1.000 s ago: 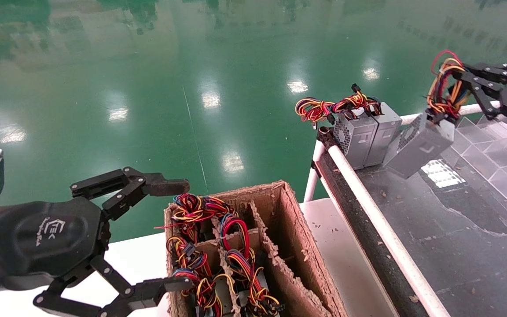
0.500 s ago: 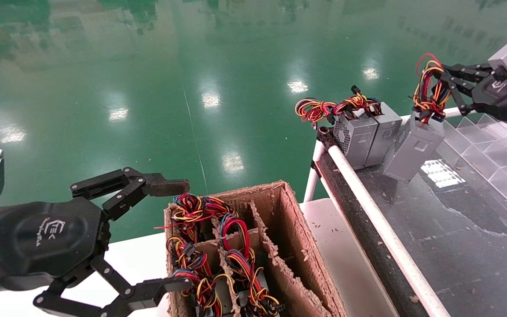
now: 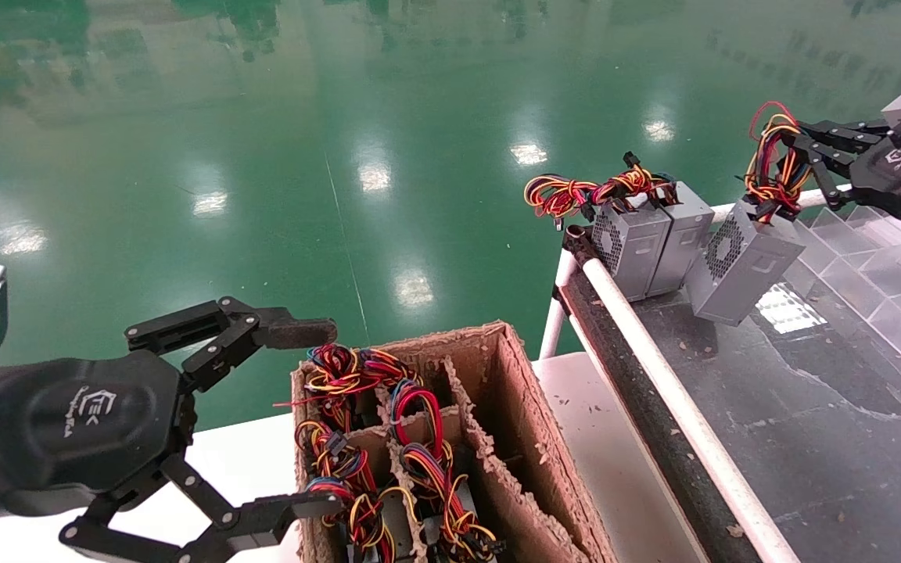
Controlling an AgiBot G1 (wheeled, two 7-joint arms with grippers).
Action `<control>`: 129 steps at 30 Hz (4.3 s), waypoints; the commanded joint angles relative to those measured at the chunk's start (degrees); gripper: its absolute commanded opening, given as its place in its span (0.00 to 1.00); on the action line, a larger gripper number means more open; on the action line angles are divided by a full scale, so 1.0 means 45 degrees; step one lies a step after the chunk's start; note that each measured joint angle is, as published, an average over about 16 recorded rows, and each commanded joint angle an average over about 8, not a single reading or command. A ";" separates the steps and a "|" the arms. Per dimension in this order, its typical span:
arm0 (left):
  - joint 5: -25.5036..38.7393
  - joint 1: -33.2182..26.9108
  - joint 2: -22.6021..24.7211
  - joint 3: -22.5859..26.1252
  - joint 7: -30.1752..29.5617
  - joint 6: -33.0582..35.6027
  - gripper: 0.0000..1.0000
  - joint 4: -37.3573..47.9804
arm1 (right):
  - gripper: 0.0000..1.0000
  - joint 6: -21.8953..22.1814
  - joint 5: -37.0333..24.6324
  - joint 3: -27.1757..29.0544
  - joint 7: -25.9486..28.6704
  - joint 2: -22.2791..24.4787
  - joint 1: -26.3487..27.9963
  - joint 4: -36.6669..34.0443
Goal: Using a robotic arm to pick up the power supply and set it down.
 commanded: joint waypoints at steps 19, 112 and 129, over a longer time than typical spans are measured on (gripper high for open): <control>-0.0010 -0.0003 -0.0006 0.0015 0.0007 -0.0006 1.00 0.0000 | 0.00 -0.0303 -0.0198 -0.0073 -0.1142 -0.0521 0.1150 -0.2190; -0.0052 -0.0015 -0.0033 0.0073 0.0041 -0.0034 1.00 0.0008 | 1.00 -0.2119 0.1214 0.0893 0.1260 -0.1268 0.2177 -0.4056; -0.0058 -0.0022 -0.0035 0.0086 0.0049 -0.0033 1.00 0.0016 | 1.00 -0.3639 0.1963 0.1315 0.3501 -0.0197 -0.0331 0.0576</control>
